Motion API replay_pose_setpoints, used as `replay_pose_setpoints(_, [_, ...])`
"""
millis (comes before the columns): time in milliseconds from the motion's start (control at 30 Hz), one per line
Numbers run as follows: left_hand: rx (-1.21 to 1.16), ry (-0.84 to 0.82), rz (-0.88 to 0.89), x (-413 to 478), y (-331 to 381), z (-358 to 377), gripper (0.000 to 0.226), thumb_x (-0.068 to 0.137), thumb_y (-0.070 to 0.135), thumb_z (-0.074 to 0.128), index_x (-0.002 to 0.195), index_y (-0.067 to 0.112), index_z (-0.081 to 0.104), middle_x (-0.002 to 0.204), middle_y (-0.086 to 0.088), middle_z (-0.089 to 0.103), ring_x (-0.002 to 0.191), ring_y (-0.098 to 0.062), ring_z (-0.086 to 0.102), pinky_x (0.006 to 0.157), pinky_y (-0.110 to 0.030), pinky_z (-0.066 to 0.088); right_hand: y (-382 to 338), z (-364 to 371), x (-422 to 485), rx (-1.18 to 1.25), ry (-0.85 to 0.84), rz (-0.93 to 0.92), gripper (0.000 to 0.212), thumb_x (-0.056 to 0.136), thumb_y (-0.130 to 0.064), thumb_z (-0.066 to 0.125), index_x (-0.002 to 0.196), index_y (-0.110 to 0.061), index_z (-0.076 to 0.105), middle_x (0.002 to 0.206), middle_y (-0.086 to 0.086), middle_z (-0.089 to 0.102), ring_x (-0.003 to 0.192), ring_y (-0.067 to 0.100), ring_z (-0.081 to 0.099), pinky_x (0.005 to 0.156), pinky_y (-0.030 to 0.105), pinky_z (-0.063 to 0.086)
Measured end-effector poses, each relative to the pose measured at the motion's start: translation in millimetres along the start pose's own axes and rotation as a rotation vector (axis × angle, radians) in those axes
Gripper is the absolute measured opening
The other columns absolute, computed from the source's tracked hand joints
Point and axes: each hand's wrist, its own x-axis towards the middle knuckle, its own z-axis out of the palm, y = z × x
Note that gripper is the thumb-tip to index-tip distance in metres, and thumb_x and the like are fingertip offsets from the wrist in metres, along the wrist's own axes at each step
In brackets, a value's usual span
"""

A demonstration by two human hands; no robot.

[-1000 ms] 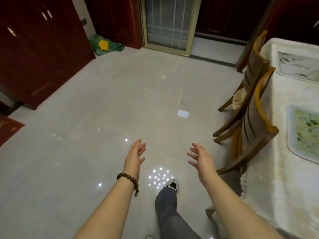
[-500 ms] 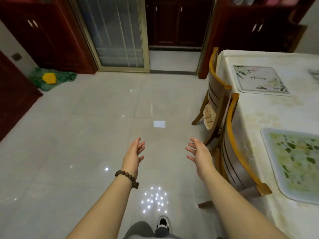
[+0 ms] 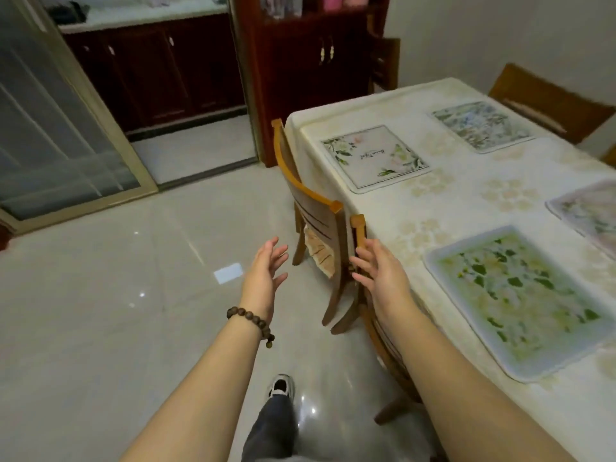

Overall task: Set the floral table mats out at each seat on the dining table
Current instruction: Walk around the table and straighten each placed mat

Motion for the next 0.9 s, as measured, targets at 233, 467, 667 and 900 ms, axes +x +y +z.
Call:
replay_pose_setpoints(233, [0.083,-0.321,-0.03,96.3,57.1,75.1,0.045,0.1,0.041,0.034,0.136,0.018,0.047,0.128,-0.001,0.059,0.121,-0.016,0.053,0.103,-0.038,0.04,-51.8,-32.5,56.2,0.143,0.352,-0.106,0.031,0.099,-0.04,0.04,0.116,-0.022,0.059,0.119,0.004,0.063,0.107,0.017,0.063,0.087,0.038,0.051])
replay_pose_setpoints(467, [0.201,-0.666,-0.091,127.8,49.9,176.4,0.032,0.099,0.04,0.036,0.123,0.026,0.054,0.125,0.003,0.061,0.118,-0.011,0.054,0.1,-0.036,0.041,-52.5,-89.3,50.6,0.282,0.717,-0.129,0.025,0.099,-0.038,0.044,0.111,-0.023,0.06,0.115,0.002,0.064,0.104,0.015,0.064,0.088,0.039,0.051])
replay_pose_setpoints(667, [0.267,-0.889,-0.248,111.8,-1.2,253.1,0.035,0.099,0.039,0.037,0.126,0.023,0.054,0.126,-0.002,0.06,0.118,-0.014,0.055,0.096,-0.035,0.044,-34.7,-153.6,15.4,0.404,0.984,-0.096,0.025,0.099,-0.035,0.045,0.113,-0.02,0.06,0.113,0.004,0.064,0.105,0.019,0.064,0.083,0.036,0.052])
replay_pose_setpoints(900, [0.324,-0.939,-0.312,93.4,-38.8,319.8,0.037,0.098,0.038,0.041,0.128,0.02,0.054,0.121,-0.001,0.062,0.113,-0.012,0.057,0.09,-0.033,0.046,-17.0,-221.7,0.6,0.481,1.117,-0.049,0.035,0.099,-0.032,0.044,0.125,-0.013,0.056,0.116,0.007,0.062,0.102,0.018,0.062,0.079,0.036,0.051])
